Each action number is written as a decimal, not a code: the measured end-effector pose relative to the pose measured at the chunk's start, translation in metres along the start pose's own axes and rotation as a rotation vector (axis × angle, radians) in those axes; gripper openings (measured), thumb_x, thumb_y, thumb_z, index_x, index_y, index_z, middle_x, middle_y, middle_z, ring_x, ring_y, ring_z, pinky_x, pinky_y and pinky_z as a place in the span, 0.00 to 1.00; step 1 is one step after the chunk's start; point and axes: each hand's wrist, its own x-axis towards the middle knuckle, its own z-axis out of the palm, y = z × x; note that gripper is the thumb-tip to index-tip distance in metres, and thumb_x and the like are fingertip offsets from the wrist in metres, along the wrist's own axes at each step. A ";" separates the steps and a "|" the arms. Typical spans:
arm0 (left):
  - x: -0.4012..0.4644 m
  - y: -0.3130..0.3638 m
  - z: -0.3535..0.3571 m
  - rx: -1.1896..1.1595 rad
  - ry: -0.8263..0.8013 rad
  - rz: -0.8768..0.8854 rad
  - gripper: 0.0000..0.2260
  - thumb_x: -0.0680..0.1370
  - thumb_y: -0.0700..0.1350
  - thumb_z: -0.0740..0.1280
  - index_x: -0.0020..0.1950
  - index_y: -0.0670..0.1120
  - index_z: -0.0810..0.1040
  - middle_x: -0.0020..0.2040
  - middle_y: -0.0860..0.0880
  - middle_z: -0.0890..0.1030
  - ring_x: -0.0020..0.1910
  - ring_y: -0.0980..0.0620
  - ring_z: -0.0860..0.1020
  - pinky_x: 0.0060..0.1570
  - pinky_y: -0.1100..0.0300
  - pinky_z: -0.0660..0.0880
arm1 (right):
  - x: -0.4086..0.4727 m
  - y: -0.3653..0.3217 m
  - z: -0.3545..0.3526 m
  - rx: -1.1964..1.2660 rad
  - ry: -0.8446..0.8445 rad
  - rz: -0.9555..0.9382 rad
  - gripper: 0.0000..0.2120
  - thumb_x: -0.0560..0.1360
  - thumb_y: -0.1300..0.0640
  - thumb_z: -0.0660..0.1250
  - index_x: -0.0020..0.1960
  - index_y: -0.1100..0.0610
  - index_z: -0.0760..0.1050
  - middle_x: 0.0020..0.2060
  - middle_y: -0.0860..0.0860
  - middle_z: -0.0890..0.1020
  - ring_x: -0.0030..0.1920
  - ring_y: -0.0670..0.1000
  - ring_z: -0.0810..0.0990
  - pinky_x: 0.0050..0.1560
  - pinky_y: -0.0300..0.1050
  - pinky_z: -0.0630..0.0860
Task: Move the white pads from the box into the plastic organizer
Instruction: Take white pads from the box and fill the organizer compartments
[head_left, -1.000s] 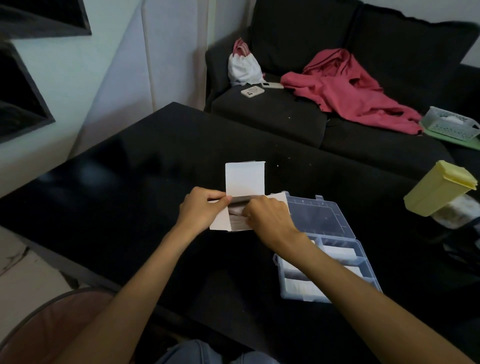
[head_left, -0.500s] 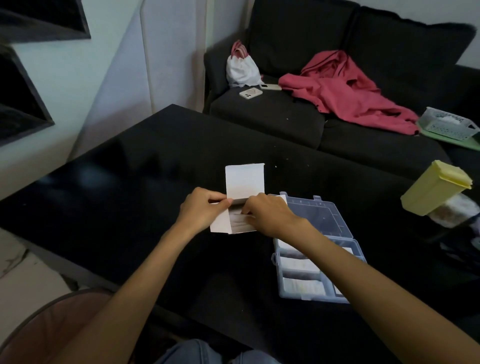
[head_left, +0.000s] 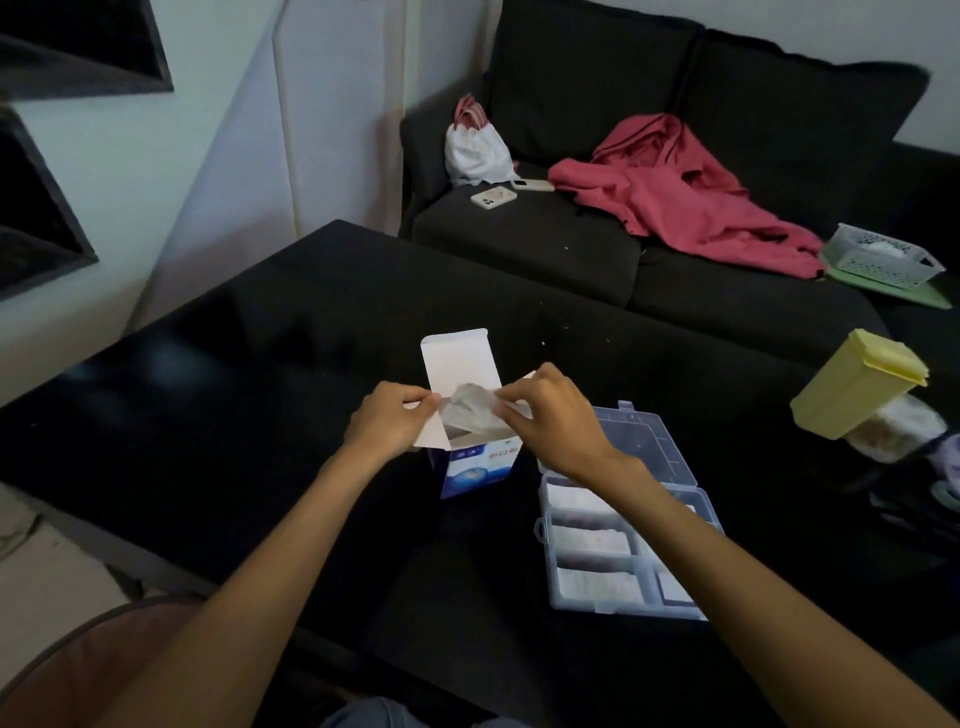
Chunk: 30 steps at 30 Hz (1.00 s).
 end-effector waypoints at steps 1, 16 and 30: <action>0.002 -0.001 0.000 -0.013 0.004 -0.007 0.13 0.79 0.52 0.63 0.59 0.49 0.80 0.54 0.49 0.81 0.52 0.47 0.78 0.52 0.52 0.76 | 0.002 0.002 0.000 0.026 -0.012 0.023 0.14 0.77 0.54 0.63 0.61 0.54 0.77 0.51 0.52 0.81 0.53 0.49 0.70 0.47 0.40 0.65; -0.031 0.034 -0.013 0.050 0.380 0.285 0.16 0.79 0.52 0.62 0.64 0.49 0.74 0.58 0.52 0.79 0.54 0.56 0.75 0.49 0.63 0.69 | 0.005 0.000 -0.028 0.681 -0.014 0.274 0.11 0.78 0.58 0.62 0.59 0.58 0.77 0.50 0.48 0.79 0.48 0.43 0.77 0.42 0.32 0.75; -0.055 0.091 0.033 -0.315 -0.229 0.070 0.15 0.77 0.47 0.67 0.61 0.43 0.77 0.42 0.52 0.81 0.39 0.59 0.79 0.32 0.68 0.73 | -0.064 0.038 -0.069 1.013 -0.008 0.634 0.09 0.77 0.58 0.64 0.55 0.58 0.77 0.50 0.52 0.80 0.49 0.49 0.81 0.40 0.36 0.79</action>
